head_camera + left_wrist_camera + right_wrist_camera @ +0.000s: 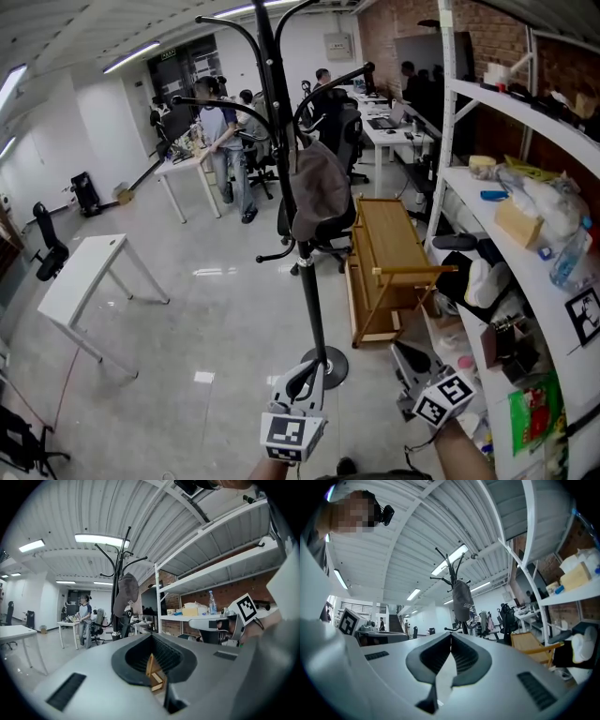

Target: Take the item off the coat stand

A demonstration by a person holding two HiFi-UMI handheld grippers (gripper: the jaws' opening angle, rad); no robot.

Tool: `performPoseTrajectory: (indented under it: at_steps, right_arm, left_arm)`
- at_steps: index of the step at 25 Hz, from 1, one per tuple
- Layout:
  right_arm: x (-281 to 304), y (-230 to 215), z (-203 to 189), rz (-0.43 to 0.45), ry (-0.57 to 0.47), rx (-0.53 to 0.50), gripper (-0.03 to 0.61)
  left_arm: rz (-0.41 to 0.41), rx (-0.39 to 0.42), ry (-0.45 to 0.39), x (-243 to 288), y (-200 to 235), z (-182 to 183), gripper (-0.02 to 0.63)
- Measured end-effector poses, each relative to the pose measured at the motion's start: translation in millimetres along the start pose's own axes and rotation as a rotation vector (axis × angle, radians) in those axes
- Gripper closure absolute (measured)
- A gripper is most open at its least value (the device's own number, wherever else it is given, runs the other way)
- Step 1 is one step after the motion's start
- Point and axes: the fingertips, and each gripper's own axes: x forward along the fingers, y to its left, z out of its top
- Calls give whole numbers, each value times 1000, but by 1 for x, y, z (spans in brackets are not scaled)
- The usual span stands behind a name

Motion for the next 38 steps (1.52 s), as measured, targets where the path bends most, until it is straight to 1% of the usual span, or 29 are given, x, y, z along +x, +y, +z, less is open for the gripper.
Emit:
performPoseTrajectory:
  at_steps: [3,6,9,14,18,21,29,32,38]
  right_arm:
    - [9,6,2,3,-8,-1,572]
    - [13,5,-3,-2,10,-1,572]
    - [20,-2,1,-14,7,2,572]
    - [39,-17,10,-4,-22,9,572]
    - [64,-28,19,19,-46,14,572]
    - [84,-37,31,35,-60,7,572]
    - [131,-63,63,69,-100,-7,572]
    - [143,-72,71,80,-101,-20,572]
    - [166,-87,87,103,-127,-8,572]
  left_arm:
    - [2,-28,-6,6,12,2,607]
    - [-2,-52,-11,11,19,4,607]
    - [-3,-50,-13,19,24,7,607]
    - [15,-66,-20,28,34,10,607]
    - [52,-57,-19,37,53,11,607]
    - [76,-52,-30,49,66,20,607]
    - [103,-49,-66,93,91,45,607]
    - [104,-37,-82,109,94,55,607]
    - [112,-10,-125,132,100,75,606]
